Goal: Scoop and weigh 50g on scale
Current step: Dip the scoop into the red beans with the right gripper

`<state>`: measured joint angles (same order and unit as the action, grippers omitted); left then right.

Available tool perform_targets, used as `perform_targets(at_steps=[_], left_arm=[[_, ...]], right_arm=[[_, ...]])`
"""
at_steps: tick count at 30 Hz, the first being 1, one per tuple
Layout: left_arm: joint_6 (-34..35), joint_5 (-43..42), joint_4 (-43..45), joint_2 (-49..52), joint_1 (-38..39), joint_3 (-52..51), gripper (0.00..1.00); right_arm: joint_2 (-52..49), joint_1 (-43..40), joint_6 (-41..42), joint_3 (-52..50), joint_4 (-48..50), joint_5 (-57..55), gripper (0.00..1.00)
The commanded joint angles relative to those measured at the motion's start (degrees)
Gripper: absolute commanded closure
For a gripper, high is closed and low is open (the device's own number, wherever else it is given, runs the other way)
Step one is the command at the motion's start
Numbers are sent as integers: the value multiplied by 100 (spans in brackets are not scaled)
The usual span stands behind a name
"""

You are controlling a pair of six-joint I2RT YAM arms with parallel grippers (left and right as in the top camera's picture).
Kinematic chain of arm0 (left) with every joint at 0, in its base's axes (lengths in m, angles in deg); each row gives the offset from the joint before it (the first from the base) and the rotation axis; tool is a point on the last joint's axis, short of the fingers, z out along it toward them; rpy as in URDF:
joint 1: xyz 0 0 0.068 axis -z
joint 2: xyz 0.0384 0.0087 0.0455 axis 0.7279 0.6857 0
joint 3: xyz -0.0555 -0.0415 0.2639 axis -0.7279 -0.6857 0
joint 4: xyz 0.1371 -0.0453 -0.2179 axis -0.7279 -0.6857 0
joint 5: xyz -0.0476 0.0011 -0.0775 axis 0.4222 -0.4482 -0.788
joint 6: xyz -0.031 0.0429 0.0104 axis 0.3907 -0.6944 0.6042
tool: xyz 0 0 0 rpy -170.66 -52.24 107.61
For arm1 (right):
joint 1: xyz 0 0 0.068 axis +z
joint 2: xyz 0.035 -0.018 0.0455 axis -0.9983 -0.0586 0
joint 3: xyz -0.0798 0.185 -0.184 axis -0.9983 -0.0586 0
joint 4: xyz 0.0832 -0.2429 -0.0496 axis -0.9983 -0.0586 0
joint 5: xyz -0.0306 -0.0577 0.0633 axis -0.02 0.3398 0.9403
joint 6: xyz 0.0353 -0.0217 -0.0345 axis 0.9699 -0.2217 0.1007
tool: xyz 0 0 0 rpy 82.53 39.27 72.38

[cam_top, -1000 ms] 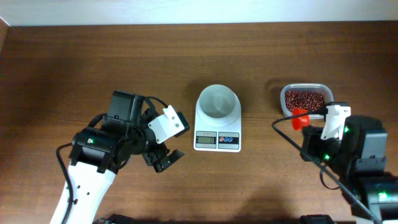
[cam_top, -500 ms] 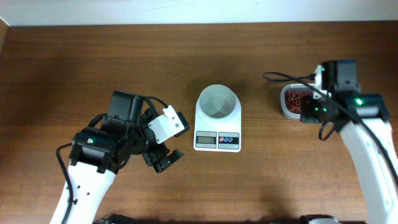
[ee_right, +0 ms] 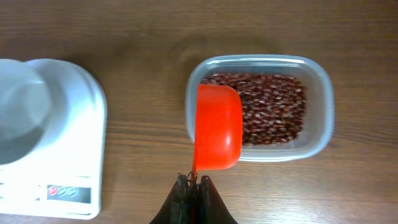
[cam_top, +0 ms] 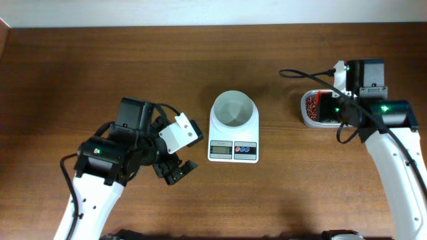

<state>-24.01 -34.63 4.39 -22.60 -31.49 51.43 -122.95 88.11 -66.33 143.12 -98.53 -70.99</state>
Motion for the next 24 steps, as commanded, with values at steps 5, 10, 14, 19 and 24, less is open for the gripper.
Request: perform_targets(at_steps=[5,10,14,19,24], left_arm=[[-264,-46,210,0,-68,-48,1],[-304,-577,122,0,-1051,-46,1],[-1036,-922,-249,0,-1392,-46,1],[-1403,-831,-245,0,-1296,-48,1],[-1394,-817,-162,103,-1147,-48,1]], right_arm=[[778,-39,17,114,-299,380,96],[1073,-39,17,114,-367,380,96],[1156,-39,22,114,-369,382,96],[1156,-39,63,114,-372,404,96],[1200,-39,59,114,-369,511,96]])
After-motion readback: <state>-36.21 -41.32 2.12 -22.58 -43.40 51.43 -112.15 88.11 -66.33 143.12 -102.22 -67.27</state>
